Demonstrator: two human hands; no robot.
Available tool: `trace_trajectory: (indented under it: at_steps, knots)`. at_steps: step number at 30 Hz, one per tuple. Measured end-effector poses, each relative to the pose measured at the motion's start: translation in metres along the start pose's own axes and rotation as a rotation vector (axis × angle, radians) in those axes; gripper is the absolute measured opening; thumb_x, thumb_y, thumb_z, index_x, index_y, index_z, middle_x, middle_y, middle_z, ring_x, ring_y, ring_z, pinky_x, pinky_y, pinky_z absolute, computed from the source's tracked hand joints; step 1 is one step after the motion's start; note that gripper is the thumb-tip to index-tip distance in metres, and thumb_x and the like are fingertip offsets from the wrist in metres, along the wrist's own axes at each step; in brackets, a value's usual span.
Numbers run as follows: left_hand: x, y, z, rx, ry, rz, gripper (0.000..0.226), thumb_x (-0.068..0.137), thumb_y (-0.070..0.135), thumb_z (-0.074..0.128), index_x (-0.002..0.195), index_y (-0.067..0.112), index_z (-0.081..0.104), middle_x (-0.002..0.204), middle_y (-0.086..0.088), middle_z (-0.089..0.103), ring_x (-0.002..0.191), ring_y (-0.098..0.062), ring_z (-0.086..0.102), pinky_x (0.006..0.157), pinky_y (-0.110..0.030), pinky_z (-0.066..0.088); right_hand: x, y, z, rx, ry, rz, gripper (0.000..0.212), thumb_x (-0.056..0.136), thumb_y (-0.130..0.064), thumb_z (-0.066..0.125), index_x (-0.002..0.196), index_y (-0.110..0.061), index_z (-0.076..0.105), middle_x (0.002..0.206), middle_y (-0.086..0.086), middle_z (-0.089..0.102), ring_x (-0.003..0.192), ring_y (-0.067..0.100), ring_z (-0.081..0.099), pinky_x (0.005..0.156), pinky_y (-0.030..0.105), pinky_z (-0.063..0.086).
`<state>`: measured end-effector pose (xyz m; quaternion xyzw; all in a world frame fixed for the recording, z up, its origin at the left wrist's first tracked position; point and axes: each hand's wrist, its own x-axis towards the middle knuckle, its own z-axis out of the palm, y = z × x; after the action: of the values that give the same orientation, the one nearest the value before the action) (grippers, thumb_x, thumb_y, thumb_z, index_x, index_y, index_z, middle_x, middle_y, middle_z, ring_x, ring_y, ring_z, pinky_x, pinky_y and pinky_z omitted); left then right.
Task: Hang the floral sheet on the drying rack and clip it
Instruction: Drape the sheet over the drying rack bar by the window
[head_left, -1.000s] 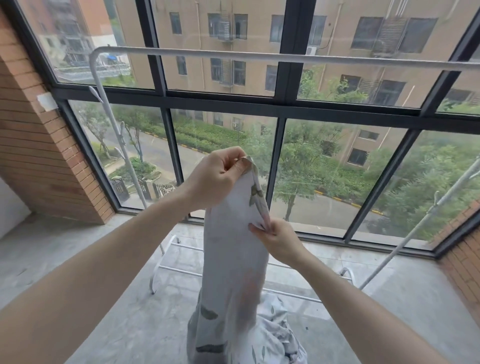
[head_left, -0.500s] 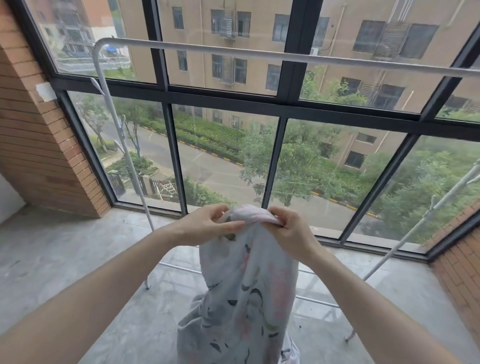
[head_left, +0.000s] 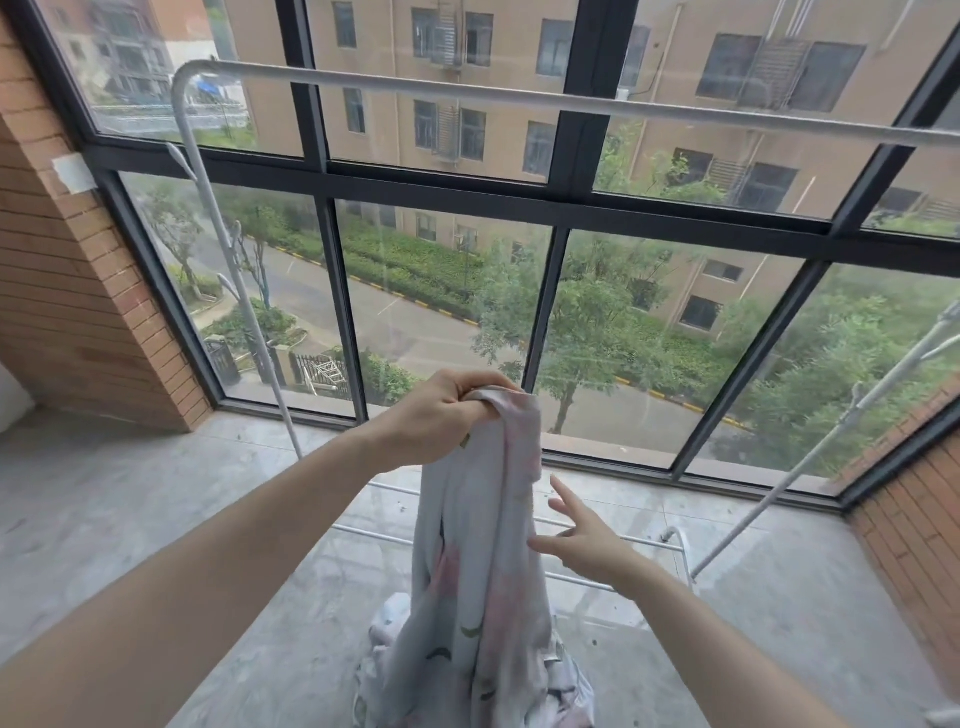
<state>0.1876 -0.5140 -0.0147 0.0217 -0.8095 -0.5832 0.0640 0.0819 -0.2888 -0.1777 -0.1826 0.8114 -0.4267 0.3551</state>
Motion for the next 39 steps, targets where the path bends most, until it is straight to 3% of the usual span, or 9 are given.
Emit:
trace_trajectory:
  at_steps: [6,11,15,17,25,28,32,35,39]
  knots:
    - [-0.003,0.002,-0.016,-0.015,-0.017,0.036,0.025,0.093,0.021,0.057,0.101,0.031,0.079,0.088,-0.004,0.065,0.079,-0.019,0.05,0.062,-0.031,0.037,0.022,-0.005,0.013,-0.141,0.093,-0.085,0.064,0.092,-0.045,0.073,0.15,-0.032,0.05,0.11,-0.011,0.072,0.077,0.002,0.063,0.085,0.032,0.053]
    - [-0.007,0.01,-0.026,-0.022,0.005,0.05,0.028,0.098,0.015,0.061,0.098,0.035,0.08,0.092,0.008,0.074,0.087,-0.008,0.06,0.068,-0.023,0.044,0.038,-0.022,0.014,-0.179,0.09,-0.085,0.077,0.094,-0.018,0.068,0.157,-0.041,0.029,0.137,-0.014,0.049,0.078,0.015,0.063,0.057,0.017,0.047]
    - [-0.004,0.031,-0.031,0.022,0.045,0.103,0.031,0.1,0.009,0.059,0.095,0.034,0.077,0.081,0.014,0.07,0.08,-0.014,0.054,0.059,-0.024,0.041,0.045,-0.032,0.036,-0.213,0.087,-0.126,0.012,0.089,-0.015,0.067,0.09,-0.027,0.071,0.086,-0.014,0.072,0.072,0.006,0.064,0.069,0.024,0.055]
    - [-0.007,0.039,-0.043,0.062,0.069,0.138,0.025,0.097,0.016,0.059,0.097,0.034,0.077,0.081,0.005,0.068,0.078,-0.018,0.051,0.059,-0.03,0.038,0.049,-0.029,0.033,-0.15,0.113,-0.114,0.03,0.094,-0.015,0.063,0.065,-0.023,0.064,0.06,-0.016,0.064,0.063,0.002,0.057,0.059,0.018,0.044]
    - [-0.029,-0.035,-0.136,0.533,0.282,-0.139,0.018,0.099,0.011,0.059,0.088,0.006,0.071,0.076,-0.015,0.06,0.064,-0.018,0.059,0.065,-0.05,0.061,0.037,-0.144,-0.087,0.548,0.558,-0.265,0.025,0.109,-0.014,0.044,0.097,-0.023,0.064,0.098,0.0,0.067,0.098,0.024,0.061,0.086,0.043,0.054]
    - [-0.023,-0.059,-0.14,0.621,0.235,-0.281,0.015,0.096,0.015,0.061,0.09,0.006,0.071,0.091,-0.014,0.066,0.081,-0.024,0.069,0.074,-0.05,0.062,0.019,-0.208,-0.094,0.497,0.5,-0.462,0.024,0.109,-0.018,0.049,0.095,-0.022,0.068,0.088,0.0,0.067,0.078,0.017,0.057,0.067,0.03,0.048]
    - [-0.012,-0.02,-0.109,0.556,0.079,-0.254,0.034,0.086,0.031,0.081,0.116,0.035,0.067,0.109,0.015,0.066,0.096,0.001,0.063,0.079,-0.015,0.051,-0.006,-0.258,-0.069,0.259,0.338,-0.65,0.021,0.103,-0.029,0.062,0.086,-0.02,0.071,0.069,-0.006,0.066,0.061,0.009,0.055,0.051,0.022,0.042]
    - [0.004,0.024,-0.079,0.308,0.085,-0.043,0.061,0.082,0.037,0.088,0.132,0.041,0.054,0.12,0.02,0.062,0.105,0.002,0.063,0.086,-0.022,0.056,-0.006,-0.26,-0.051,0.079,0.277,-0.677,0.033,0.097,-0.037,0.07,0.081,-0.008,0.066,0.064,0.0,0.06,0.059,0.014,0.048,0.049,0.027,0.033]
    - [0.024,0.041,-0.074,0.293,0.156,0.027,0.02,0.095,0.033,0.075,0.113,0.025,0.07,0.099,0.002,0.073,0.084,-0.011,0.07,0.074,-0.035,0.059,-0.009,-0.246,-0.041,0.109,0.262,-0.647,0.027,0.095,-0.033,0.074,0.076,-0.014,0.069,0.063,-0.003,0.063,0.057,0.01,0.052,0.048,0.024,0.037]
